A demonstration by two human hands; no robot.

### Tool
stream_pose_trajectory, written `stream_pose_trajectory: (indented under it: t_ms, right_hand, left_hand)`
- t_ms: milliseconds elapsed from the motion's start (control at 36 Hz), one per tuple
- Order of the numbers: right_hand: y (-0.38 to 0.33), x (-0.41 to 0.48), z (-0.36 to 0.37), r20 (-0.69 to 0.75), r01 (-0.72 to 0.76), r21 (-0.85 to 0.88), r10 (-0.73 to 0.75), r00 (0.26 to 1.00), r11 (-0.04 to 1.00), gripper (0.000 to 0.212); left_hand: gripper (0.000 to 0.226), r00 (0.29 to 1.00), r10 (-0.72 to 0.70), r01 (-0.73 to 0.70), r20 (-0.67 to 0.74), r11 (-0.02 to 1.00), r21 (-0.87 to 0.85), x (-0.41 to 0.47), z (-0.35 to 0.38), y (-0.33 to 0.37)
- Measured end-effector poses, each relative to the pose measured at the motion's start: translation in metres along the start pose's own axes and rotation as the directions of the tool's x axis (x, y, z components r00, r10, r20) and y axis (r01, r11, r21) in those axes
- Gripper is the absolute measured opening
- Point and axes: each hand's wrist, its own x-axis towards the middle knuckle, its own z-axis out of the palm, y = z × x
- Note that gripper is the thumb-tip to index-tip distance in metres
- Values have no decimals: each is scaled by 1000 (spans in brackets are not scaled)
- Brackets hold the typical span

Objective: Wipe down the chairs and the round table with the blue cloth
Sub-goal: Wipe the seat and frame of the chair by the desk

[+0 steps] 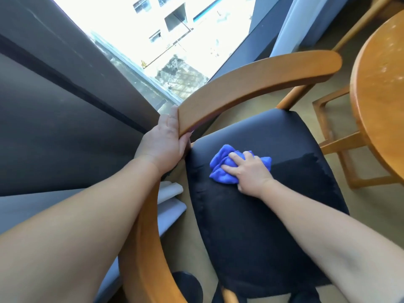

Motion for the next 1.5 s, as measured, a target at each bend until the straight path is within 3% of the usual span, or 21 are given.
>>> stream_pose_trajectory:
  t_ms: [139,306,500,750,806,889,972,1056,1167,1306,1500]
  right_hand:
    - [58,-18,-1,6,-190,22,190,982,982,63]
    - [104,-37,-5,12,-467,112,469,883,877,66]
    - [124,-38,-5,37,-650,256,665,746,716,67]
    - [105,-7,-13,102,-753,473,820,563,458,63]
    - [92,7,-20,106,-752,425,797,594,504,63]
    - [59,29,-33,82,-673,341,692,717,656,61]
    - [4,50,-36,41,-503,229,508,861,833,56]
    - [-53,62,-27,14,-297,111,298,955,948,53]
    - [-68,67,-23,-19,-141,15,141,990,990,49]
    - [-70,64,-20,35,213,-113,-211,977,970,49]
    - [-52,81,-33,36,155,0,-155,987,988,50]
  left_hand:
    - [61,1000,3,-3,-2,1000,13,1,2,-1]
    - [61,1000,14,-13,-18,1000,27,1,4,-1]
    - [60,1000,9,-9,-14,1000,27,1,3,0]
    - [57,1000,1,-1,-7,1000,8,3,3,1]
    - [58,1000,1,-1,-5,1000,5,3,3,1]
    - [59,1000,8,-9,-5,1000,-9,3,3,0]
    - [59,1000,17,-17,-4,1000,-26,3,2,0]
    - [60,1000,22,-22,1,999,-40,2,3,-1]
    - [63,999,33,-33,8,999,-21,2,3,-2]
    - [64,1000,28,-28,12,1000,-14,1,2,0]
    - [63,1000,11,-11,27,1000,-15,2,1,0]
